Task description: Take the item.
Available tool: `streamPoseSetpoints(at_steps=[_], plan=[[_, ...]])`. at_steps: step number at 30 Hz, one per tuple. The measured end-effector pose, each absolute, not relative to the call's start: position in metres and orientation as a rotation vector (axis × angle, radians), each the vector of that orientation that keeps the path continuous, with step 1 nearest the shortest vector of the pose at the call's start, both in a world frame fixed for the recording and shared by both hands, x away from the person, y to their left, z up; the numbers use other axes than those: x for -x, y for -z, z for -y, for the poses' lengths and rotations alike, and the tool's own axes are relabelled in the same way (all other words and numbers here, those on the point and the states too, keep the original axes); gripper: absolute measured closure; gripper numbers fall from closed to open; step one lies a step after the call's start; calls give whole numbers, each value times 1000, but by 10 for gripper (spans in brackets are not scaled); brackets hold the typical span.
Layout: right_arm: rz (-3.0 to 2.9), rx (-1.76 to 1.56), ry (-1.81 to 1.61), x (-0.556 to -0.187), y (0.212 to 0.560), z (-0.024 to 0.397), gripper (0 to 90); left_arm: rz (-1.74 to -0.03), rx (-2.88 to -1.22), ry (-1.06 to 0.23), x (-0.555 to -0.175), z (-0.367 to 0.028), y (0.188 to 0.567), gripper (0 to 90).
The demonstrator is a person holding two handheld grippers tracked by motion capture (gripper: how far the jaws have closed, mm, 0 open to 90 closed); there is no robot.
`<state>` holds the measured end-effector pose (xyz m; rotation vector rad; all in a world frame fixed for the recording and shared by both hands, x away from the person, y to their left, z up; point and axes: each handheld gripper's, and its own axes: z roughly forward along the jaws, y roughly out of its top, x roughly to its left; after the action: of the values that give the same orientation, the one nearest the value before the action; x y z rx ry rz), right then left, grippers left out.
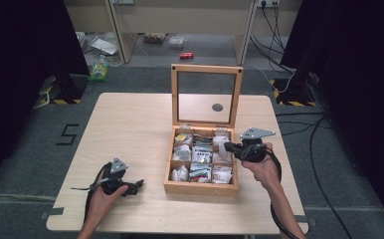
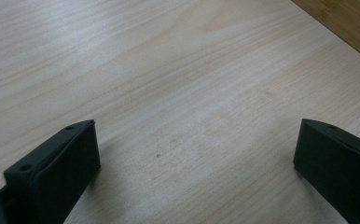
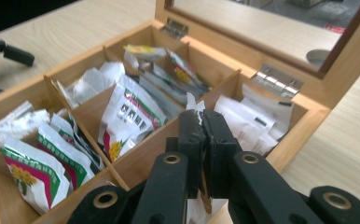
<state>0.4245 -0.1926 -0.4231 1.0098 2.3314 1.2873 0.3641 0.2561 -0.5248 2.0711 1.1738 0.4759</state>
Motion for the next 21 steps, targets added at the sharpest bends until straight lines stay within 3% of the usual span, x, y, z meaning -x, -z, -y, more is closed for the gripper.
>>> streamPoseSetpoints(at_steps=[21], plan=[[-2338,-1044,-1264,-428,430,193,845,-1174,-2071,-476,-364,-256,525,0]])
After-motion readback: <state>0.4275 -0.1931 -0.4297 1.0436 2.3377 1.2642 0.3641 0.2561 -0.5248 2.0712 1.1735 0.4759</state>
